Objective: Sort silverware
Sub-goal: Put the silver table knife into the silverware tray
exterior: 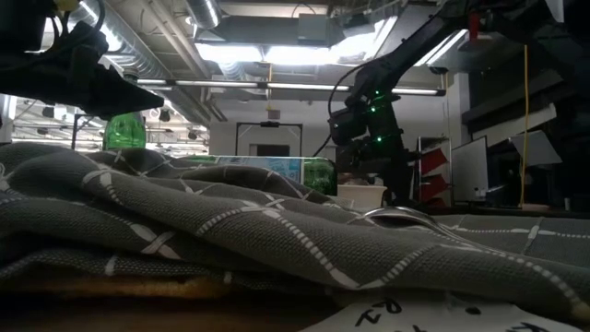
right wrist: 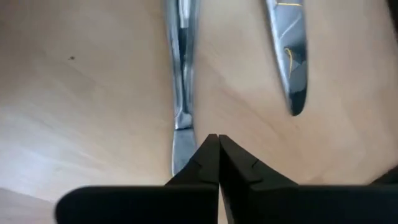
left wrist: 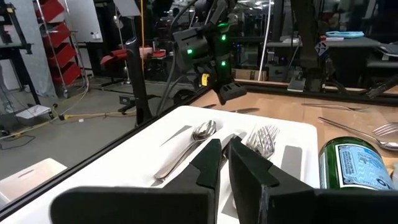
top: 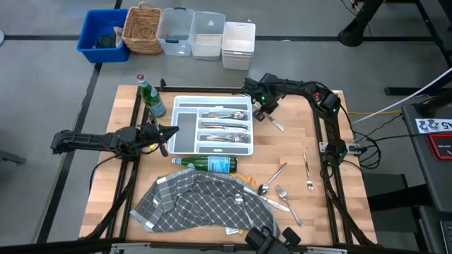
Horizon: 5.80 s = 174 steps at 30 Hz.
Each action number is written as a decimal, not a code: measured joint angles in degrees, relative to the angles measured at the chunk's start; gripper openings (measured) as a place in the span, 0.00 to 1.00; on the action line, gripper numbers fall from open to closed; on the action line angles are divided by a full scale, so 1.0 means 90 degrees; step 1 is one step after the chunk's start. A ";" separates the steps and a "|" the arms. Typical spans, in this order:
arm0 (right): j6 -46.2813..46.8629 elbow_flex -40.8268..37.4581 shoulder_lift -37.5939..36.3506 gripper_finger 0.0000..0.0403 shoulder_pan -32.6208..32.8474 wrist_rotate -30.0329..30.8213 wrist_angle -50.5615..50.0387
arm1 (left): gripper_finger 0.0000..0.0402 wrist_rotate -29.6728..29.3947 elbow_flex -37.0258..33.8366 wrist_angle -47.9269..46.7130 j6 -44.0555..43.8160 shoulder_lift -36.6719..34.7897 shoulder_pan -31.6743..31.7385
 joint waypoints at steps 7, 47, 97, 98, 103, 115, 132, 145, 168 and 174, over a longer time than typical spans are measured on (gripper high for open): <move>0.0131 0.0010 -0.0009 0.06 0.0000 0.0015 0.0137 | 0.05 0.0000 0.0000 -0.0001 -0.0020 0.0000 0.0000; -0.0378 -0.0843 -0.0311 0.35 0.0000 -0.0404 0.0932 | 0.05 0.0005 0.0000 0.0001 -0.0166 0.0000 -0.0002; -0.0673 -0.3602 -0.2717 0.35 -0.0220 -0.0650 0.4203 | 0.05 0.0002 0.0000 -0.0001 -0.0304 0.0002 -0.0002; -0.0671 -0.3604 -0.2673 0.35 -0.0265 -0.0650 0.4183 | 0.05 0.0000 0.0000 0.0000 -0.0304 0.0000 -0.0002; -0.0662 -0.3604 -0.2565 0.35 -0.0338 -0.0920 0.4319 | 0.05 0.0001 0.0000 -0.0001 -0.0307 0.0002 -0.0002; -0.0663 -0.3604 -0.2555 0.35 -0.0333 -0.0968 0.4292 | 0.05 0.0000 0.0000 -0.0001 -0.0307 0.0002 -0.0002; -0.0270 -0.3602 -0.2394 0.35 -0.0240 -0.0813 0.4145 | 0.05 0.0002 0.0000 0.0001 -0.0307 0.0002 -0.0002; -0.0332 -0.3602 -0.2101 0.35 -0.0165 -0.0648 0.4405 | 0.05 0.0002 0.0000 -0.0001 -0.0282 0.0002 0.0000; -0.0348 -0.3468 -0.1717 0.11 -0.0160 -0.0783 0.4265 | 0.05 0.0004 0.0000 -0.0001 -0.0282 0.0002 -0.0002; -0.0348 -0.3473 -0.1713 0.09 -0.0160 -0.0781 0.4244 | 0.05 0.0004 0.0000 -0.0001 -0.0280 0.0002 -0.0002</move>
